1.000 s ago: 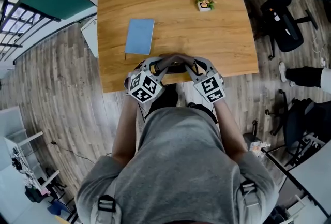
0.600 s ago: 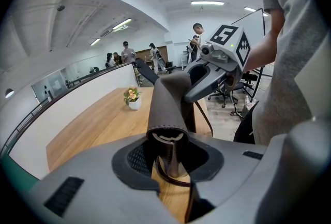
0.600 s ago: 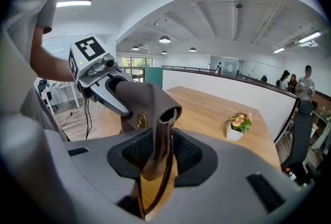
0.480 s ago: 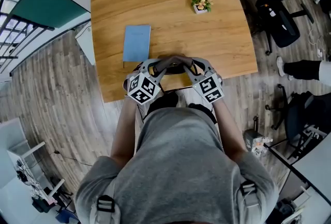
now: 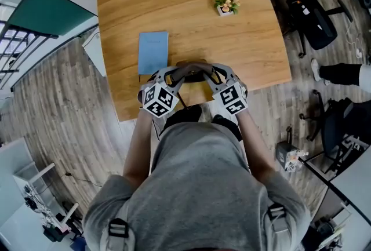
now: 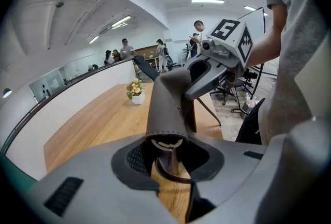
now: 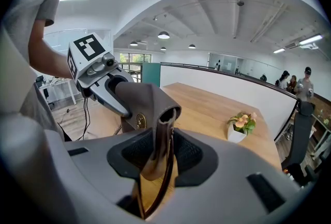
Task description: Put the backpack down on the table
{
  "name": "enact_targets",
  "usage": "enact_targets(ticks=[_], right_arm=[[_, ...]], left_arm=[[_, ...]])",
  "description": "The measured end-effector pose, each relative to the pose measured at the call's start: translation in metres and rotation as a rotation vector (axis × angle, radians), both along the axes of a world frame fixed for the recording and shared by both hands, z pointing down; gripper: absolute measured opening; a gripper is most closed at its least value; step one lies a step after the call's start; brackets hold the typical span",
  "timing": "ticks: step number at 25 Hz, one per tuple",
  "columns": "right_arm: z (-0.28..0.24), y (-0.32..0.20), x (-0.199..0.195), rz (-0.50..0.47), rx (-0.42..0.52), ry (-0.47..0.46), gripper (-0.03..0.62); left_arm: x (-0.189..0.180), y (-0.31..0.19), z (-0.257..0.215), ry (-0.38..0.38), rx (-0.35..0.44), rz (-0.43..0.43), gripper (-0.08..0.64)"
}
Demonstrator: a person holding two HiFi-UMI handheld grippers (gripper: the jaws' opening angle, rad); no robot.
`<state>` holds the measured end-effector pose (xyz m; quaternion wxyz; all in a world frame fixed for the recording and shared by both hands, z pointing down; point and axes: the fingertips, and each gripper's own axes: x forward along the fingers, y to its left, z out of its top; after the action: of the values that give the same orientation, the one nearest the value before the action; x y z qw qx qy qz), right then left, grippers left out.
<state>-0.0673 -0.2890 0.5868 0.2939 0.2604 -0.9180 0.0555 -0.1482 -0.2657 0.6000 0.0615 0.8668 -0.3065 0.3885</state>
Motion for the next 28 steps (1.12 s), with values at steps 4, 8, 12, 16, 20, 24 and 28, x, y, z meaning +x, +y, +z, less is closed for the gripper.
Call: enact_targets(ticks=[4, 8, 12, 16, 20, 24, 28], right_arm=[[0.01, -0.009, -0.002, 0.003, -0.008, 0.016, 0.123], [0.018, -0.018, -0.003, 0.008, -0.02, 0.024, 0.124], [0.031, -0.024, -0.006, 0.011, -0.037, 0.028, 0.124], [0.038, -0.028, -0.011, 0.008, -0.044, 0.039, 0.126], [0.043, -0.035, -0.012, 0.027, -0.04, 0.04, 0.126], [0.047, -0.038, -0.012, 0.043, -0.046, 0.044, 0.129], [0.048, -0.039, -0.01, 0.06, -0.048, 0.008, 0.132]], left_arm=[[-0.003, -0.008, 0.011, -0.004, -0.013, 0.007, 0.132], [-0.005, -0.016, 0.02, -0.011, -0.023, 0.018, 0.133], [-0.007, -0.022, 0.03, -0.015, -0.026, 0.02, 0.133], [-0.012, -0.024, 0.037, -0.021, -0.032, 0.027, 0.135], [-0.013, -0.029, 0.04, -0.009, -0.032, 0.03, 0.135], [-0.011, -0.03, 0.042, -0.017, -0.028, 0.041, 0.14], [-0.01, -0.03, 0.042, 0.031, -0.06, 0.024, 0.147]])
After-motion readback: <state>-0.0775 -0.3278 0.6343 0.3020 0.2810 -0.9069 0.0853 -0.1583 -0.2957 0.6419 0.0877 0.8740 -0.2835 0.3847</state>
